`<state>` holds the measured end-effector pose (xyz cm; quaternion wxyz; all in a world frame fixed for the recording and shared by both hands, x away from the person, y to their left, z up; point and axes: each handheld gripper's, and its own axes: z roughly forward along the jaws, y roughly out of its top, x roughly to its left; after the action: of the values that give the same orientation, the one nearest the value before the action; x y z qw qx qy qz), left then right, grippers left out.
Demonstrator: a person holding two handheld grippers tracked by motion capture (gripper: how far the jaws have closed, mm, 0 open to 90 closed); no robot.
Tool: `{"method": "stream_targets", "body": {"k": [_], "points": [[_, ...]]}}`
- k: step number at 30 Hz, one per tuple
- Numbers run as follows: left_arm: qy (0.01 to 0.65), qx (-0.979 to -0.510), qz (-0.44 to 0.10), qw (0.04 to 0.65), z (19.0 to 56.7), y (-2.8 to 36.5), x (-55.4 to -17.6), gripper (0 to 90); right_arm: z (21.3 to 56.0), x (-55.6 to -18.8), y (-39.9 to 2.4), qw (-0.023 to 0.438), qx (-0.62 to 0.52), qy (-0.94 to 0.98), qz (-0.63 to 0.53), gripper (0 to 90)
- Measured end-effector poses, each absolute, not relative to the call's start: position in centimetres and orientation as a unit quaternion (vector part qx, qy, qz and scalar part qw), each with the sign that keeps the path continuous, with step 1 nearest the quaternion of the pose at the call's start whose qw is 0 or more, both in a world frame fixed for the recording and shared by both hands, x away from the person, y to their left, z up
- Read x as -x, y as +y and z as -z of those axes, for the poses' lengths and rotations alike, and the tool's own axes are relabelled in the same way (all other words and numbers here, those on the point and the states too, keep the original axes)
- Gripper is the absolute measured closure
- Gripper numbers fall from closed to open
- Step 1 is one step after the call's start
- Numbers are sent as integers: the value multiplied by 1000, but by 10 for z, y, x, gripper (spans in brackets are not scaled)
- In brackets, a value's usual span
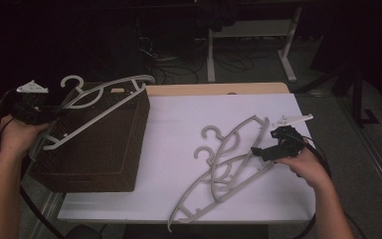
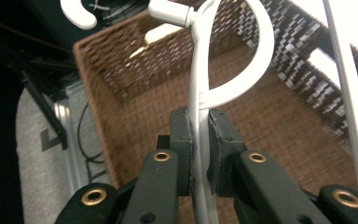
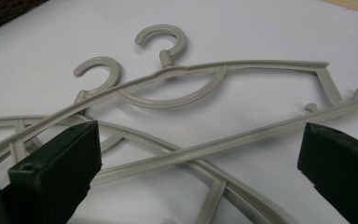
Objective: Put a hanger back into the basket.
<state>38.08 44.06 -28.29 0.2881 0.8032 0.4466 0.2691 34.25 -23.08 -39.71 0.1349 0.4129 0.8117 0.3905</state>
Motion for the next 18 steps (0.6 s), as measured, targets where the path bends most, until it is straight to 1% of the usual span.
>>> {"method": "stream_targets", "body": {"k": [7, 18], "points": [[475, -788, -281, 272, 299, 464, -378, 819, 398, -343, -229, 134, -411, 815, -386, 0], [488, -788, -270, 261, 319, 462, -388, 818, 399, -343, -228, 135, -411, 816, -383, 0]]}}
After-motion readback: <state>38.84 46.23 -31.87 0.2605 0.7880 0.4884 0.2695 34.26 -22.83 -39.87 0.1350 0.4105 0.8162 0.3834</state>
